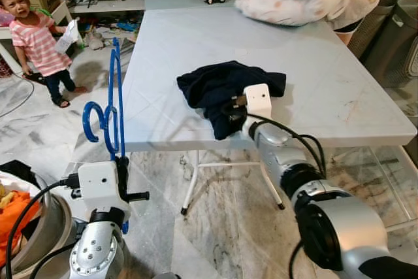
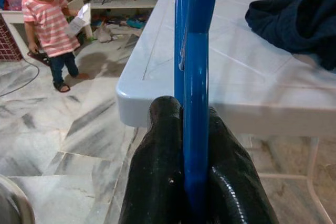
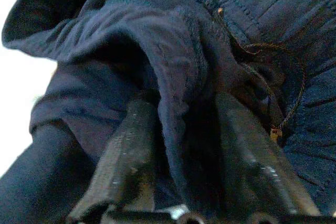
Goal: Hang hanger
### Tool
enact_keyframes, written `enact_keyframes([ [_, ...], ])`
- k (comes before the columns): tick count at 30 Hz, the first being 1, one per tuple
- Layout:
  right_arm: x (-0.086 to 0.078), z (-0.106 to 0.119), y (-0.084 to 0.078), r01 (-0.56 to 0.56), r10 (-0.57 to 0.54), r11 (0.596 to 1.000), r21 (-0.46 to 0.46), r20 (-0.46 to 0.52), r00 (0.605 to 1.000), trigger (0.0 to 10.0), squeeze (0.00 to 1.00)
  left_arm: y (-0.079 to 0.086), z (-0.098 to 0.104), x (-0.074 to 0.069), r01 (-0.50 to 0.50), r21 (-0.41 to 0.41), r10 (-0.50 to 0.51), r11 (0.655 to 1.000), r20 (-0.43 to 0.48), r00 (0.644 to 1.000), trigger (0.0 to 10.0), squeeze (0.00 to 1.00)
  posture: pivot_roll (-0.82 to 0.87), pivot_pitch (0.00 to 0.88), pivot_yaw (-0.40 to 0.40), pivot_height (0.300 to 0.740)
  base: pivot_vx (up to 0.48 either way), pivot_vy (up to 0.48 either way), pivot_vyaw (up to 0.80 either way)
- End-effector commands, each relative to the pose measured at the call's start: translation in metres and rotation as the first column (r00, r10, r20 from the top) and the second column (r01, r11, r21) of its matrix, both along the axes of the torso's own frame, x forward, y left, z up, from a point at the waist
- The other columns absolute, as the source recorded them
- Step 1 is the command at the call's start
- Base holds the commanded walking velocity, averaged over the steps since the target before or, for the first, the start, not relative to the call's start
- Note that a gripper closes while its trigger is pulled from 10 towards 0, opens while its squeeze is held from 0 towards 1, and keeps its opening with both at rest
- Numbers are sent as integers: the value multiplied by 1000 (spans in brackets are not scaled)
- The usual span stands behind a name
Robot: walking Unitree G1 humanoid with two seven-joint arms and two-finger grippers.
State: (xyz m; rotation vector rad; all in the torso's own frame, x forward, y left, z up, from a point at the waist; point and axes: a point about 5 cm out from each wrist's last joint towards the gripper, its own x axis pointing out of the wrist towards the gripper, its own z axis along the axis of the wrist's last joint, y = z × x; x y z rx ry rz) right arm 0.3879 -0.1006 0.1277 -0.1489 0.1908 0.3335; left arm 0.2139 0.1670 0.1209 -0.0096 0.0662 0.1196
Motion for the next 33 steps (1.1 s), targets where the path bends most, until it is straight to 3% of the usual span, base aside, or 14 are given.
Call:
enact_keyframes([
  [1, 2, 6, -3, -21, 22, 1000, -16, 33, 999, 10000, 1000, 2, 0, 1, -8, 12, 8, 1000, 0, 1000, 10000, 0, 118, 72, 21, 740, 0, 0, 0],
  [7, 4, 22, -19, -81, 76, 996, 46, 111, 991, 10000, 1000, 5, 0, 1, -6, 21, 6, 1000, -3, 1000, 10000, 0, 120, 64, 34, 740, 0, 0, 0],
  [21, 1, 32, -51, -138, 115, 979, 149, 149, 982, 10000, 1000, 7, 3, 4, -1, 33, 1, 999, 7, 1000, 10000, 0, 131, 44, 39, 740, 0, 0, 0],
  [27, 1, 33, -51, -161, 134, 968, 191, 148, 980, 10000, 1000, 7, 4, 5, -1, 36, 0, 999, 10, 1000, 10000, 0, 135, 42, 40, 740, 0, 0, 0],
  [31, -3, 29, -48, -241, 220, 953, 183, 125, 967, 10000, 1000, 10, 4, 5, -4, 41, 3, 999, 13, 1000, 10000, 0, 141, 38, 38, 740, 0, 0, 0],
  [33, -9, 23, -47, -331, 320, 930, 162, 94, 943, 10000, 1000, 10, 3, 4, -5, 44, 4, 999, 9, 1000, 10000, 0, 141, 39, 40, 740, 0, 0, 0],
])
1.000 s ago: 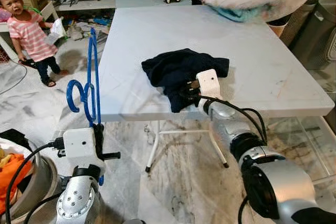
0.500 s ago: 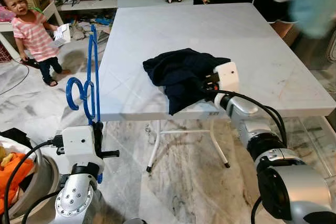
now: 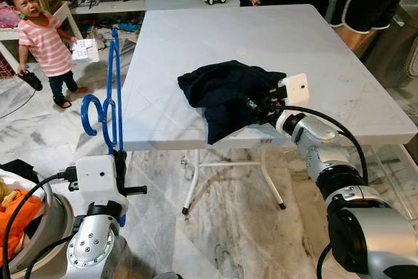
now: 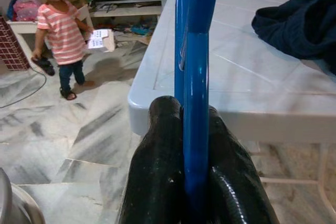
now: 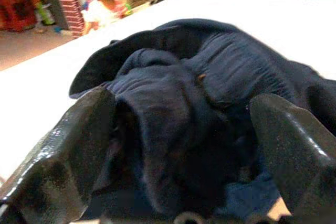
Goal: Hang hanger
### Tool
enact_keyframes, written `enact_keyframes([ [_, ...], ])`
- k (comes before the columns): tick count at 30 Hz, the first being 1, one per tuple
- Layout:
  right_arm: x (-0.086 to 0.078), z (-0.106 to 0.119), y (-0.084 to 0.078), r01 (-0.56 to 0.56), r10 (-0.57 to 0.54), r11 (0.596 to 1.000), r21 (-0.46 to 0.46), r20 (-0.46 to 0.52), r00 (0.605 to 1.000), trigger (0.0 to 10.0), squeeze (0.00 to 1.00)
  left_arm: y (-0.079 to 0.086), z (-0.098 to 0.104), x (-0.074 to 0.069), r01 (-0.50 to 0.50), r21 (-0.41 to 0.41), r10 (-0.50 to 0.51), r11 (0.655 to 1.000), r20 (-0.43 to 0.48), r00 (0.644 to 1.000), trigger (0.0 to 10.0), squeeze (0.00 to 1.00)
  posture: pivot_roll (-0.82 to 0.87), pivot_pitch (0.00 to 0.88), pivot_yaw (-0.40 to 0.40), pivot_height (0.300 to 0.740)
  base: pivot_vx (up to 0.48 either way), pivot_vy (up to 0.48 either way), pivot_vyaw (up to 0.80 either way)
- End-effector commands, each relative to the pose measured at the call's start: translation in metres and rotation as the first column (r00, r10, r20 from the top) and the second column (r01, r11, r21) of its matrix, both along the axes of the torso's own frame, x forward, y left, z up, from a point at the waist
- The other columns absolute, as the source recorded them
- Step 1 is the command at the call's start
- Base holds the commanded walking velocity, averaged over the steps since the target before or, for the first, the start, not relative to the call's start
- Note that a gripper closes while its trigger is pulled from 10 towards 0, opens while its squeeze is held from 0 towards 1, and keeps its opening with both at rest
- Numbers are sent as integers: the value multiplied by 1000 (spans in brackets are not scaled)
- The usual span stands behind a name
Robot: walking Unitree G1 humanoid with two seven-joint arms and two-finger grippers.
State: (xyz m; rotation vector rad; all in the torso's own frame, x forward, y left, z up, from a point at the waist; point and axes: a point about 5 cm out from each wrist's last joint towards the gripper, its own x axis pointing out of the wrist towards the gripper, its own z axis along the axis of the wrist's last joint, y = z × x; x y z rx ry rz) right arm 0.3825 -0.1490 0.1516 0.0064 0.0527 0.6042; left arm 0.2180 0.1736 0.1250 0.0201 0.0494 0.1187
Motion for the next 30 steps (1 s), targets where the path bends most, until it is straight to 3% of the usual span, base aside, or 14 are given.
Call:
enact_keyframes([
  [1, -5, -2, 2, -109, 109, 994, -29, -21, 994, 10000, 1000, 2, -1, -1, -5, 13, 5, 1000, -8, 1000, 10000, 0, 141, 39, 40, 740, 0, 0, 0],
  [7, -10, -4, 3, -194, 193, 981, -28, -40, 980, 10000, 1000, 2, -1, -1, -2, 15, 2, 1000, -9, 1000, 10000, 0, 142, 40, 45, 740, 0, 0, 0],
  [12, -11, 2, 7, -245, 247, 968, 50, -41, 968, 10000, 1000, 3, -1, -1, 0, 17, 0, 1000, -10, 1000, 10000, 0, 140, 43, 49, 740, 0, 0, 0],
  [19, -21, -4, 13, -354, 356, 935, 39, -69, 932, 10000, 1000, 1, -1, -2, 9, 17, -8, 1000, -12, 1000, 10000, 0, 136, 51, 53, 740, 0, 0, 0],
  [30, -36, -16, 53, -491, 486, 871, -7, -137, 863, 10000, 1000, -1, 0, 0, 25, 29, -25, 999, -13, 1000, 10000, 0, 131, 62, 52, 740, 0, 0, 0],
])
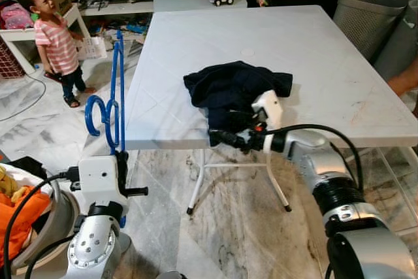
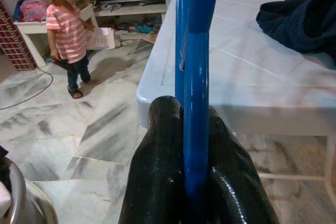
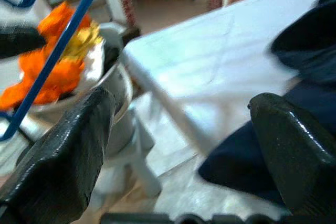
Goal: Hang hanger
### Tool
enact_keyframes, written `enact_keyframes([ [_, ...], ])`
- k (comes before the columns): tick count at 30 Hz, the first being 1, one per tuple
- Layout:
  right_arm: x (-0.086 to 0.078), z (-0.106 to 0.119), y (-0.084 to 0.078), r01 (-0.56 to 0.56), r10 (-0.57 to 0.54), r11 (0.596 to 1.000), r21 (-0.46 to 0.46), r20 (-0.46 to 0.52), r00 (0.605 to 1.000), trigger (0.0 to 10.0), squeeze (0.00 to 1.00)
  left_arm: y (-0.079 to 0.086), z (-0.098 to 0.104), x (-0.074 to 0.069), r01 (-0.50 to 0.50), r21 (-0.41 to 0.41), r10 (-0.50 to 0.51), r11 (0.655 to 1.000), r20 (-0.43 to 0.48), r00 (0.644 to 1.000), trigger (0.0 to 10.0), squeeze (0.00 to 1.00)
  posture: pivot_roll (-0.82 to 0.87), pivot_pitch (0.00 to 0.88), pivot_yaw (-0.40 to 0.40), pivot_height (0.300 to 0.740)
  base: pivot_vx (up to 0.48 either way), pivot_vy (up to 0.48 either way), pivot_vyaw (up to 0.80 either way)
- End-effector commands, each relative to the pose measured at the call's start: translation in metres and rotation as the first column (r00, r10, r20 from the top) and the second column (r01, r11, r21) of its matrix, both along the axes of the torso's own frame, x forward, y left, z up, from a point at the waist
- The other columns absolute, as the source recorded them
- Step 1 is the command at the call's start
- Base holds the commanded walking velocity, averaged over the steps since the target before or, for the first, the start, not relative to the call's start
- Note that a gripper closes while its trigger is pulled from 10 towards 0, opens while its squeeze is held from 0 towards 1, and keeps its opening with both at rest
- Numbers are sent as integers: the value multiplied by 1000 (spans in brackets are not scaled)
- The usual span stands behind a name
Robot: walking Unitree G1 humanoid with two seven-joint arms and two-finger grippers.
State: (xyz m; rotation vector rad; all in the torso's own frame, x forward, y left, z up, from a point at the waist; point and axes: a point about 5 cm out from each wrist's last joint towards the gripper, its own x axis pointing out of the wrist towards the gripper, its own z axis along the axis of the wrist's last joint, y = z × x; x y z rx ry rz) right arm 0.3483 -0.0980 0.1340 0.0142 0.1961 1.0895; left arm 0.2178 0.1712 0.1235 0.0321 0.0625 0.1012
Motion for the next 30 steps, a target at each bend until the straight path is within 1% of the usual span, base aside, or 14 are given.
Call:
enact_keyframes([
  [1, -6, -3, 7, -56, 56, 998, -31, -1, 998, 10000, 1000, 1, 1, -1, 7, 19, -7, 1000, 1, 1000, 10000, 0, 136, 66, 48, 740, 0, 0, 0],
  [6, -16, -10, 18, -107, 106, 994, -35, -32, 994, 10000, 1000, 0, 1, -3, 2, 18, -2, 1000, -4, 1000, 10000, 0, 138, 67, 49, 740, 0, 0, 0],
  [10, -19, -17, 24, -127, 125, 988, -89, -36, 992, 10000, 1000, 1, 1, -4, 6, 20, -5, 1000, -8, 1000, 10000, 0, 141, 71, 50, 740, 0, 0, 0],
  [11, -19, -17, 24, -127, 125, 988, -89, -36, 992, 10000, 1000, 1, 1, -4, 6, 20, -5, 1000, -8, 1000, 10000, 0, 141, 71, 50, 740, 0, 0, 0],
  [12, -19, -17, 26, -124, 122, 985, -118, -31, 992, 10000, 1000, 1, 1, -3, 6, 21, -6, 1000, -7, 1000, 10000, 0, 141, 71, 50, 740, 0, 0, 0],
  [13, -18, -16, 29, -111, 109, 985, -133, -20, 994, 10000, 1000, 2, 1, -3, 6, 22, -6, 1000, -7, 1000, 10000, 0, 141, 73, 50, 740, 0, 0, 0],
  [17, -16, -15, 32, -85, 85, 986, -144, -10, 996, 10000, 1000, 1, 1, -4, 5, 21, -5, 1000, -9, 1000, 10000, 0, 142, 75, 51, 740, 0, 0, 0],
  [21, -12, -18, 34, -22, 21, 984, -174, -11, 1000, 10000, 1000, -8, 2, -6, 44, 23, -44, 999, -5, 999, 10000, 0, 144, 78, 51, 740, 0, 0, 0],
  [24, -7, -20, 39, 37, -40, 978, -206, -8, 999, 10000, 1000, -5, 1, -5, 35, 27, -34, 999, -6, 999, 10000, 0, 144, 80, 50, 740, 0, 0, 0],
  [27, -5, -18, 43, 47, -48, 976, -213, -3, 999, 10000, 1000, -3, 1, -5, 29, 26, -28, 999, -9, 1000, 10000, 0, 144, 82, 49, 740, 0, 0, 0],
  [30, -2, -19, 47, 69, -67, 965, -252, 16, 998, 10000, 1000, -4, 1, -5, 30, 24, -29, 999, -10, 1000, 10000, 0, 146, 82, 47, 740, 0, 0, 0],
])
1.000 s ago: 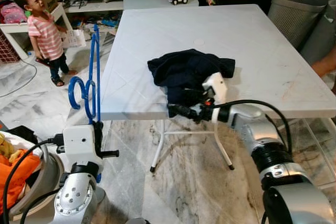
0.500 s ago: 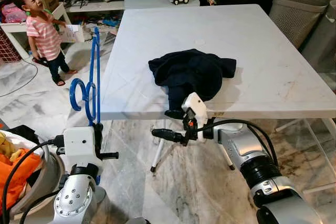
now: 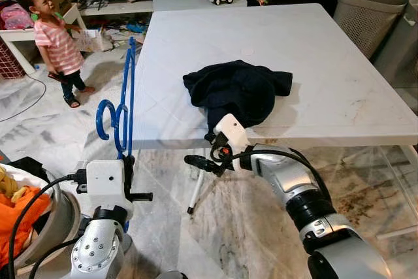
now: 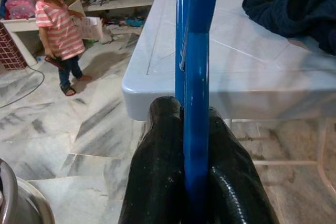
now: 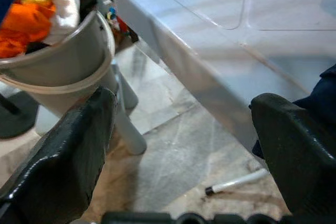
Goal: Hang hanger
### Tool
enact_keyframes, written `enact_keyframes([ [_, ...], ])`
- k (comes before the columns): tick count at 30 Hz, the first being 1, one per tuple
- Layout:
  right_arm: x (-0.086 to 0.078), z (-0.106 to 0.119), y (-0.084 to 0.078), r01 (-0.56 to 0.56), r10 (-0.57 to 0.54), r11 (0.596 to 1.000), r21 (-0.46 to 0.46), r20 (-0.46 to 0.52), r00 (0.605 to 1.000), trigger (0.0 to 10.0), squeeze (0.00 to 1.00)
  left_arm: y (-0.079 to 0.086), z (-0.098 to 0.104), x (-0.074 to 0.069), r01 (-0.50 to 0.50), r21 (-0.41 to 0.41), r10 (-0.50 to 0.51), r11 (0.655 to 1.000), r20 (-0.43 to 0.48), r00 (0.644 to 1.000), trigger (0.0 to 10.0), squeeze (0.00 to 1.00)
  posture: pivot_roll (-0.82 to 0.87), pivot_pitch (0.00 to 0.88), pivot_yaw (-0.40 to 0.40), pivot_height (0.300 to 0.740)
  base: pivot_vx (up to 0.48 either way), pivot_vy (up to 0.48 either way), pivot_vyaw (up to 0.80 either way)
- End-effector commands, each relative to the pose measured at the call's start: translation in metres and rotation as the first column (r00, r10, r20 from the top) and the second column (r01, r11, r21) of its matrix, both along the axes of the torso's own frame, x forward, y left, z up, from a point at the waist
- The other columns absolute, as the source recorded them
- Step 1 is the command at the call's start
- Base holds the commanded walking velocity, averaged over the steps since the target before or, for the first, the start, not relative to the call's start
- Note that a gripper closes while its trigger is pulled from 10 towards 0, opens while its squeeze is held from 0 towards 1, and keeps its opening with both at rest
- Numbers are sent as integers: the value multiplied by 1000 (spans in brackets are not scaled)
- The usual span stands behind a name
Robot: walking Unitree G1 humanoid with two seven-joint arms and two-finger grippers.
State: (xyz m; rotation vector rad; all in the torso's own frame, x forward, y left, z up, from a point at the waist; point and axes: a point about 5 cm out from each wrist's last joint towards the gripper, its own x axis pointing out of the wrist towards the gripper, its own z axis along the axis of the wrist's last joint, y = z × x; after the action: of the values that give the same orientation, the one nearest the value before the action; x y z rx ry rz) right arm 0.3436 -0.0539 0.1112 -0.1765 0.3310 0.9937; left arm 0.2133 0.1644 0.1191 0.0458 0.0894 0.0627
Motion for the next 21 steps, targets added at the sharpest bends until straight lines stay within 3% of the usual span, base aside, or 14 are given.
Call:
enact_keyframes([
  [1, 4, 2, 3, 8, -6, 998, -55, 32, 999, 10000, 1000, 1, 6, -1, -8, 12, 8, 1000, 19, 1000, 10000, 0, 146, 82, 47, 740, 0, 0, 0],
  [11, 8, -7, 6, 107, -106, 988, -113, 21, 994, 10000, 1000, 3, 7, -2, -20, 11, 19, 1000, 24, 1000, 10000, 0, 148, 86, 44, 740, 0, 0, 0],
  [21, 20, -10, -2, 288, -286, 945, -156, 39, 957, 10000, 1000, 2, 6, -1, -16, 8, 16, 1000, 23, 1000, 10000, 0, 154, 86, 38, 740, 0, 0, 0],
])
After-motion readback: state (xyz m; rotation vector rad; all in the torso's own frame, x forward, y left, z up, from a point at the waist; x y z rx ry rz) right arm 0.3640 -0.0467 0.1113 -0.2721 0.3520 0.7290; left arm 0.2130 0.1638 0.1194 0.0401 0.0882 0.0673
